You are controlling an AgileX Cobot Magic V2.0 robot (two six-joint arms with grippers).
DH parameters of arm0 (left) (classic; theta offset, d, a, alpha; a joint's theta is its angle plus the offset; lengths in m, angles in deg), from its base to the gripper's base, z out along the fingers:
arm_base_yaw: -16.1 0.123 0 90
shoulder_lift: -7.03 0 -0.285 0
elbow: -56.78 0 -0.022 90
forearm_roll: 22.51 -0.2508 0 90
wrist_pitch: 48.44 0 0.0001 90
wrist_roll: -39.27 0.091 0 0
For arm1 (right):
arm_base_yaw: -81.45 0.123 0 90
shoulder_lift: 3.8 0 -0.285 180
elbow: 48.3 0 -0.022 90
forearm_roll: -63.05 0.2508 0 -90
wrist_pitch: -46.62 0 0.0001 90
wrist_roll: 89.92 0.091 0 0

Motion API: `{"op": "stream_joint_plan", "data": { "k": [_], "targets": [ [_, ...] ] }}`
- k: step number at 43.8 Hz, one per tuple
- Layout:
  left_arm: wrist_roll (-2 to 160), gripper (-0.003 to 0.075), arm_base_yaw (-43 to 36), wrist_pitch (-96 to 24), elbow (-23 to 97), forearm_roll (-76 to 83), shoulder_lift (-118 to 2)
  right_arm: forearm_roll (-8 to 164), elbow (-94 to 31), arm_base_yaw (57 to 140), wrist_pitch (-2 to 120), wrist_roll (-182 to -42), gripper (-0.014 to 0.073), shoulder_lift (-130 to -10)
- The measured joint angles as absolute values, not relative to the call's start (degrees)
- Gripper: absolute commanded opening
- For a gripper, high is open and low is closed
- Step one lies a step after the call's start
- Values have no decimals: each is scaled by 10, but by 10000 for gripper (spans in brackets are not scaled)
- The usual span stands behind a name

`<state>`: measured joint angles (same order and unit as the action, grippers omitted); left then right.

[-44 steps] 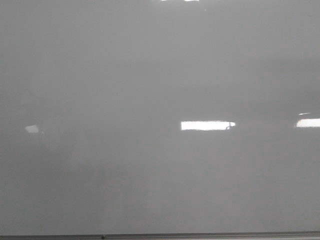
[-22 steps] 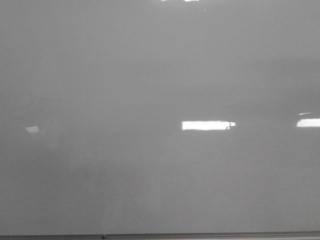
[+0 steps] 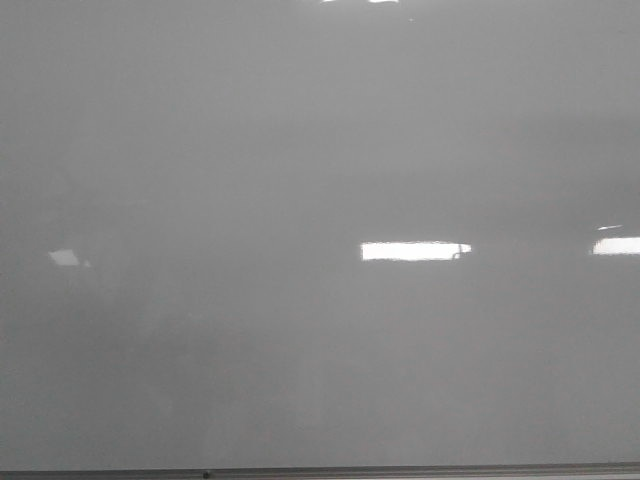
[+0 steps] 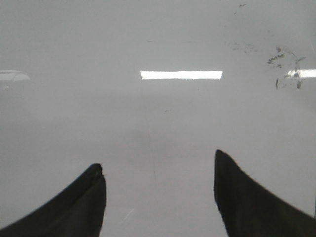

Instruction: Write number 8 on whiteboard

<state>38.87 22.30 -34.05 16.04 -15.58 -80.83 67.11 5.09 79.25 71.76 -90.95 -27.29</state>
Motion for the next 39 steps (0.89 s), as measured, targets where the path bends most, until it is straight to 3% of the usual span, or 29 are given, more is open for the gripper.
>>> {"op": "stream_joint_plan", "data": {
  "k": [14,39],
  "targets": [
    [460,-15,185,-212,194,-147,-681,671,49,797,742,-909,496,-278],
    [659,-15,-108,-116,194,-95,-549,708,-64,919,886,-971,496,-448]
  ]
}}
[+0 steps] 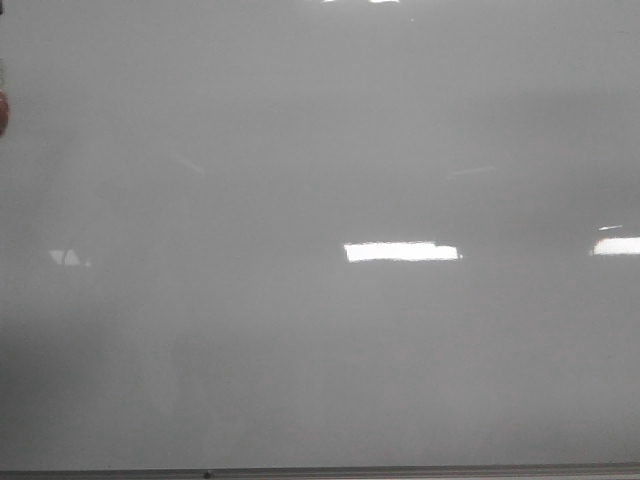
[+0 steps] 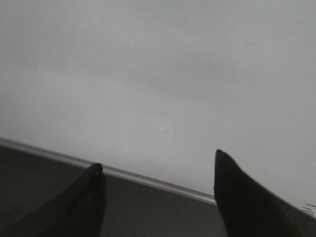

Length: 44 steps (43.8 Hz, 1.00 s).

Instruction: Write number 8 on whiteboard

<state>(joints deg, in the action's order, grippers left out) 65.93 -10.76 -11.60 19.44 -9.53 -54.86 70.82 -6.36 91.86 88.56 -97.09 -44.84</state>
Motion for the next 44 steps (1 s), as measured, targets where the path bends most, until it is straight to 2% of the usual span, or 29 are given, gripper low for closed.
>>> {"op": "stream_joint_plan", "data": {
  "k": [9,15,20,33,44],
  "targets": [
    [687,-15,-242,-98,194,-94,-542,813,-163,1007,1005,-1132,496,-539],
    [689,-15,-312,-99,194,-94,-542,880,-240,1066,1086,-1212,496,-618],
    [689,-15,-350,-103,194,-94,-542,902,-293,1117,1107,-1249,496,-676],
    [689,-15,-365,-116,194,-94,-542,909,-403,1258,1095,-1281,496,-813],
    [689,-15,-365,-116,194,-94,-542,909,-485,1301,1090,-1299,496,-912]
  ]
}}
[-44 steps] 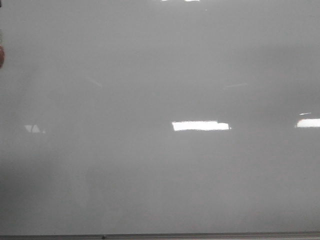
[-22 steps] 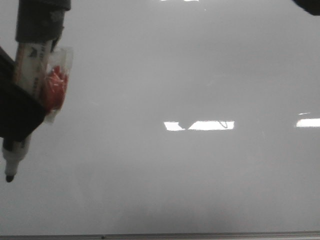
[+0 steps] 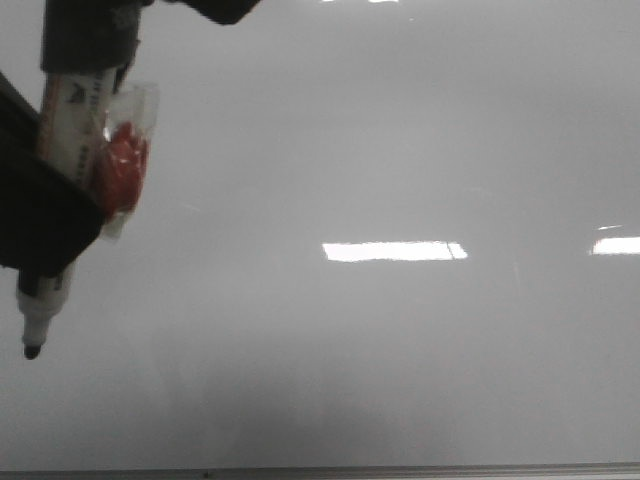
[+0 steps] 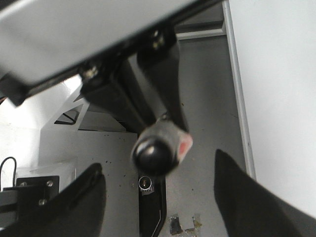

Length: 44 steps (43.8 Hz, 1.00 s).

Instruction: Write number 8 on whiteboard

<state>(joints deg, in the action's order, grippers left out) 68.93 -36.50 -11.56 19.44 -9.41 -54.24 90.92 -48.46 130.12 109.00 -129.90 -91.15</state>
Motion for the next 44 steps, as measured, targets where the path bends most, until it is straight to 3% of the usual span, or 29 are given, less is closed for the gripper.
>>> {"op": "stream_joint_plan", "data": {
  "k": [16,31,44],
  "targets": [
    [689,-15,-365,-116,194,-94,-542,909,-534,1304,1115,-1303,493,-983],
    [689,-15,-365,-118,194,-94,-542,910,-534,1306,1116,-1304,367,-993],
    [689,-15,-365,-128,194,-95,-542,914,-534,1306,1116,-1304,356,-993]
  ]
}}
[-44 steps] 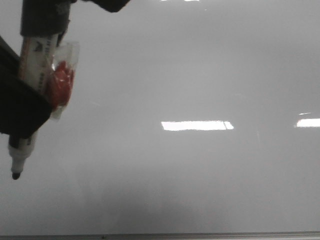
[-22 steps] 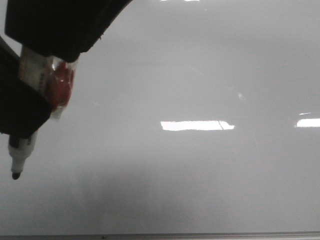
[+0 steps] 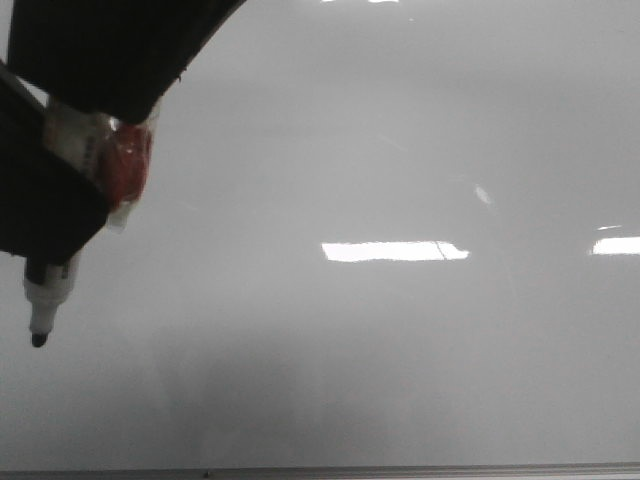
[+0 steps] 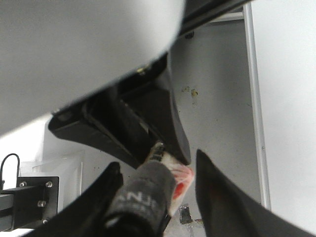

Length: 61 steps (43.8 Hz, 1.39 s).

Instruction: Write number 8 on whiteboard

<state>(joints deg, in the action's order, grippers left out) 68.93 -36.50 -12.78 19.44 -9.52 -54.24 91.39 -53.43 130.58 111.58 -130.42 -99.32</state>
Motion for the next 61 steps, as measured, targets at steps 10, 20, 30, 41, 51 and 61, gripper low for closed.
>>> {"op": "stream_joint_plan", "data": {
  "k": [10,20,30,41,51,61],
  "targets": [
    [689,-15,-365,-133,194,-95,-542,918,-535,1306,1116,-1304,197,-993],
    [676,-14,-365,-134,193,-83,-542,916,-535,1306,1118,-1309,-9,-993],
    [675,132,-365,-139,192,-81,-537,915,-536,1306,1119,-1309,-70,-993],
    [684,655,-365,-166,191,-80,-511,909,-538,1303,1115,-1309,-70,-993],
    [685,535,-365,-174,191,-80,-465,909,-534,1244,1122,-1289,-70,-989],
    [669,178,-365,-211,137,-80,-370,931,-454,1114,1060,-1279,-70,-901]
  ]
}}
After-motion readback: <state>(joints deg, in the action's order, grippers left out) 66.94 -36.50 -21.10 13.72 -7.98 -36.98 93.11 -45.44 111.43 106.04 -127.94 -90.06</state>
